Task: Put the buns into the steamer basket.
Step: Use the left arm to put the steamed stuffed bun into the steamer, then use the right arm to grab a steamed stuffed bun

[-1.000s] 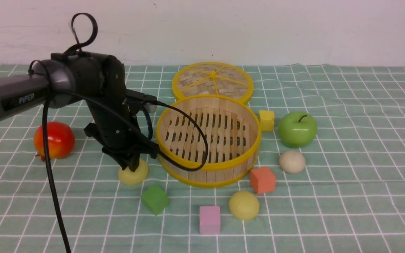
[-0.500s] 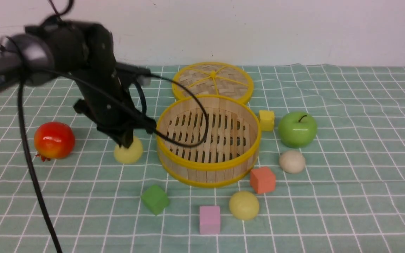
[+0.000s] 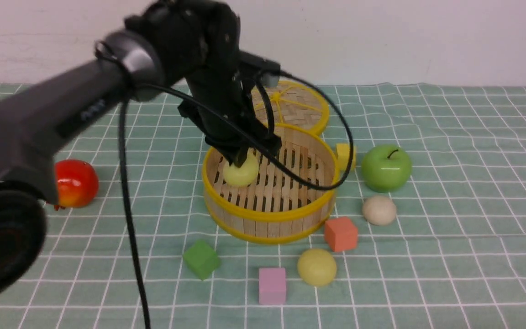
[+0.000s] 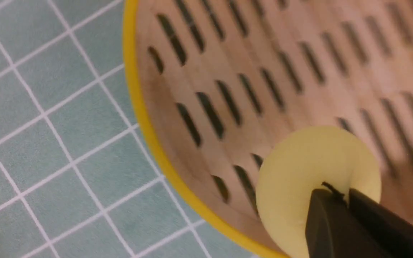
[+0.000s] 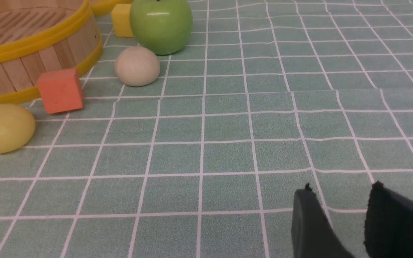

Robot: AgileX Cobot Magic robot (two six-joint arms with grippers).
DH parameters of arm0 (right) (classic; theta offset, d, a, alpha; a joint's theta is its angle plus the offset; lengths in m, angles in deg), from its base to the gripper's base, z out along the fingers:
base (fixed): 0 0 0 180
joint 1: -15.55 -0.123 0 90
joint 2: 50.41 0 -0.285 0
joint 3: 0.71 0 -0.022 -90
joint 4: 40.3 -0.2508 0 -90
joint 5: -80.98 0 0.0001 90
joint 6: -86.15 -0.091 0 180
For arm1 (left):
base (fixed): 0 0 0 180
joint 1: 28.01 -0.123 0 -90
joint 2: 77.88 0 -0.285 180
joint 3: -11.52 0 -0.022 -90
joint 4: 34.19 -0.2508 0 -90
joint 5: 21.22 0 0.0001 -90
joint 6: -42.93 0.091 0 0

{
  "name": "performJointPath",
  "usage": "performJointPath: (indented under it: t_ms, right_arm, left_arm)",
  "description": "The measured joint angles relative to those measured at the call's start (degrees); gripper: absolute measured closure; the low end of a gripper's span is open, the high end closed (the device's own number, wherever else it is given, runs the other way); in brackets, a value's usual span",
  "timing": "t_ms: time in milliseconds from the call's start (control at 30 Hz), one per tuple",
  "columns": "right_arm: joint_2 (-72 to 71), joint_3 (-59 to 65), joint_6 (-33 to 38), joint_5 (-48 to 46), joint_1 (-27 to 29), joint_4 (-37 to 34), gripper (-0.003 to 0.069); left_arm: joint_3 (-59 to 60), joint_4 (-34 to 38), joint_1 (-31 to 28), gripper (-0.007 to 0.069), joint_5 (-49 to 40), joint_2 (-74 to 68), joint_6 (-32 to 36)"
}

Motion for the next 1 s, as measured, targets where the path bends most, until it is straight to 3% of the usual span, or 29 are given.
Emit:
performJointPath:
  t_ms: [267,400,467,500,567,700,767,867,900,933,1000]
  right_arm:
    - [0.0,0.0,0.0,0.0,0.0,0.0,0.0419]
    - [0.0,0.0,0.0,0.0,0.0,0.0,0.0419]
    - [0.0,0.0,0.0,0.0,0.0,0.0,0.0419]
    - [0.0,0.0,0.0,0.0,0.0,0.0,0.0419]
    - [0.0,0.0,0.0,0.0,0.0,0.0,0.0419]
    - [0.0,0.0,0.0,0.0,0.0,0.0,0.0419]
    - [0.0,0.0,0.0,0.0,0.0,0.0,0.0419]
    - [0.0,0.0,0.0,0.0,0.0,0.0,0.0419]
    - [0.0,0.0,0.0,0.0,0.0,0.0,0.0419]
    - [0.0,0.0,0.0,0.0,0.0,0.0,0.0419]
    - [0.0,0.0,0.0,0.0,0.0,0.0,0.0419]
  left_arm:
    - [-0.32,-1.33,-0.99,0.0593,3.65,-3.64,-1.4]
    - [-0.32,-1.4,-1.0,0.0453,4.96,-3.91,-1.46]
    - [-0.39,-1.4,-1.0,0.0338,5.97,-3.91,-1.5]
    - [-0.39,-1.4,-1.0,0.0338,5.97,-3.91,-1.5]
    - [-0.39,-1.4,-1.0,0.0228,6.11,-3.91,-1.61]
    - [-0.39,-0.88,-1.0,0.0143,2.7,-2.08,-4.63]
    - [-0.33,-0.25,-0.94,0.0158,0.11,0.6,-6.17]
    - [-0.33,0.44,-0.94,0.0251,-3.47,6.89,-7.51]
    - [-0.33,0.73,-0.94,0.0322,-5.02,10.38,-8.03]
    - [-0.33,0.81,-0.94,0.0336,-5.02,10.99,-8.11]
    - [-0.33,0.97,-0.94,0.05,-6.65,17.57,-8.6]
